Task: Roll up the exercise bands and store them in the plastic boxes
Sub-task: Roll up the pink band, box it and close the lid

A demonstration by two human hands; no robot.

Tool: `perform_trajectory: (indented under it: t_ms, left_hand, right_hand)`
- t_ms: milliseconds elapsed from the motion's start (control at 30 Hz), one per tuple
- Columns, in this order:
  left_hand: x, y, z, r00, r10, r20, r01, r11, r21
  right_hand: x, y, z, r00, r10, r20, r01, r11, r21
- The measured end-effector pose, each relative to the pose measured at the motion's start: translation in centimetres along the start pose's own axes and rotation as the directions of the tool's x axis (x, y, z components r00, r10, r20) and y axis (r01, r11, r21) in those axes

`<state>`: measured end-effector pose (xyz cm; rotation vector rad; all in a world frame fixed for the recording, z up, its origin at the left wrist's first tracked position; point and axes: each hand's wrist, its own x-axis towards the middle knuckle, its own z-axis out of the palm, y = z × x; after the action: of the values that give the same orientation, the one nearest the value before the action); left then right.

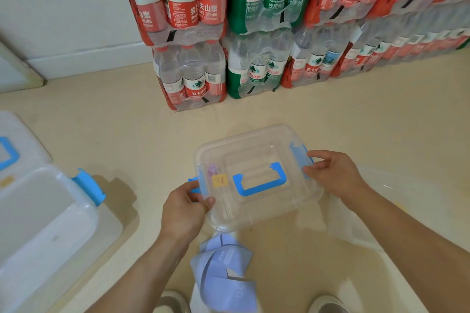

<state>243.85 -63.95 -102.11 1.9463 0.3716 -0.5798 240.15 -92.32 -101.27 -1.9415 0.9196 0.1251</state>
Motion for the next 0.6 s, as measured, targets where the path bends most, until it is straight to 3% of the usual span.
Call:
perform_trajectory:
  t_ms: [133, 267, 400, 500, 600]
  left_hand:
    - [0.8, 1.0, -0.3, 0.999, -0.003, -0.044, 0.005, 0.999, 0.052]
    - [0.9, 1.8, -0.6, 0.997, 0.017, -0.078, -0.003, 0.983, 0.182]
    - [1.4, 1.6, -1.0, 0.982, -0.179, 0.051, 0.18, 0.984, -0.009]
    - [1.8, 1.7, -0.7, 0.974, -0.215, 0.075, 0.218, 0.976, -0.031]
    - [1.4, 2.1, 0.1, 0.998, -0.066, -0.008, 0.066, 0.982, 0.177]
  right_hand:
    - [-0.1, 0.0, 0.3, 0.997, 0.061, -0.036, -0.059, 0.995, 0.075]
    - [0.4, -0.2, 0.4, 0.99, 0.138, -0.018, -0.138, 0.99, 0.012]
    - [1.0, -0.3, -0.2, 0.958, 0.244, 0.149, -0.263, 0.957, 0.122]
    - [0.9, -0.6, -0.2, 0.97, 0.188, 0.154, -0.201, 0.977, 0.069]
    - [0.5, -1.1, 0.1, 0.989, 0.09, 0.113, -0.089, 0.996, -0.018]
